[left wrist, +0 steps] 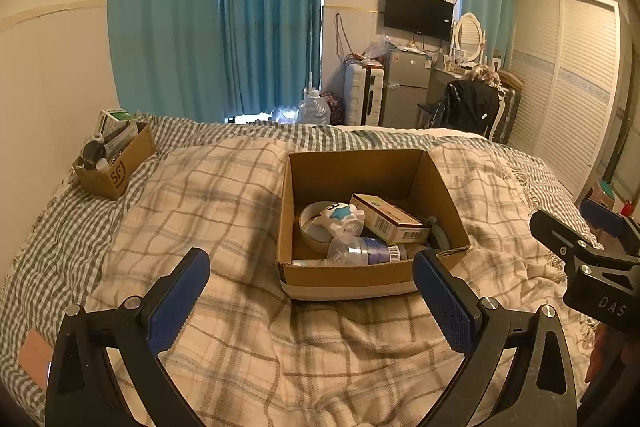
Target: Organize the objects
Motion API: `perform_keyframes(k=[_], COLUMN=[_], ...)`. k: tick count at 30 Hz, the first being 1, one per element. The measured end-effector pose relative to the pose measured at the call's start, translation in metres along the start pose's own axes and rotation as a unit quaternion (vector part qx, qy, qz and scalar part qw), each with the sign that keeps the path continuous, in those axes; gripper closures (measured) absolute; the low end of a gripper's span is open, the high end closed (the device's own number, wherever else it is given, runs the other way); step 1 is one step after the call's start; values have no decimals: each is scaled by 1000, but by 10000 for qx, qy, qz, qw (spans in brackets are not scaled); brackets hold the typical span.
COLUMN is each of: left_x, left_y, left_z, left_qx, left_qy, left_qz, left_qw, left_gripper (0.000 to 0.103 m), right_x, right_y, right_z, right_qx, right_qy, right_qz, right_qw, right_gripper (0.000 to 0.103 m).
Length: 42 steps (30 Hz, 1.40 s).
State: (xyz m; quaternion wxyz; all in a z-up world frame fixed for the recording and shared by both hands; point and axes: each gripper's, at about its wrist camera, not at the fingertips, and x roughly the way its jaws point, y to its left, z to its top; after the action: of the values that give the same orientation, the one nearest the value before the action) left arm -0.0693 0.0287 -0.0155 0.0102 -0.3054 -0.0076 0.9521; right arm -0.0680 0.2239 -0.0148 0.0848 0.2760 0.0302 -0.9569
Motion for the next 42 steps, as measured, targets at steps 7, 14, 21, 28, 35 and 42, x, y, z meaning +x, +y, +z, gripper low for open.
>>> perform_keyframes(k=[7,14,21,28,35,42], left_x=[-1,0,1,1,4,5], left_y=[-1,-1,-1,-1,2,6], left_z=[1,2,3,3,1,1], left_qx=[22,-4,-7,2,-60,-138], left_qy=[-12,20,38,51,106,107], left_qz=[20,37,47,83,125,124], left_qw=[10000,10000,10000,10000,9998,9998], left_gripper=[0,0,0,0,0,0], right_x=[-2,-2,-1,-1,0,3], right_y=[-1,-1,-1,-1,0,2], right_z=[0,1,1,0,0,-3], right_qx=[12,22,44,33,40,43], right_qy=[-8,10,13,27,39,83], right_qz=[-14,-5,-11,-20,-19,-46], right_qw=[10000,10000,10000,10000,10000,9999], right_gripper=[1,1,1,1,1,1])
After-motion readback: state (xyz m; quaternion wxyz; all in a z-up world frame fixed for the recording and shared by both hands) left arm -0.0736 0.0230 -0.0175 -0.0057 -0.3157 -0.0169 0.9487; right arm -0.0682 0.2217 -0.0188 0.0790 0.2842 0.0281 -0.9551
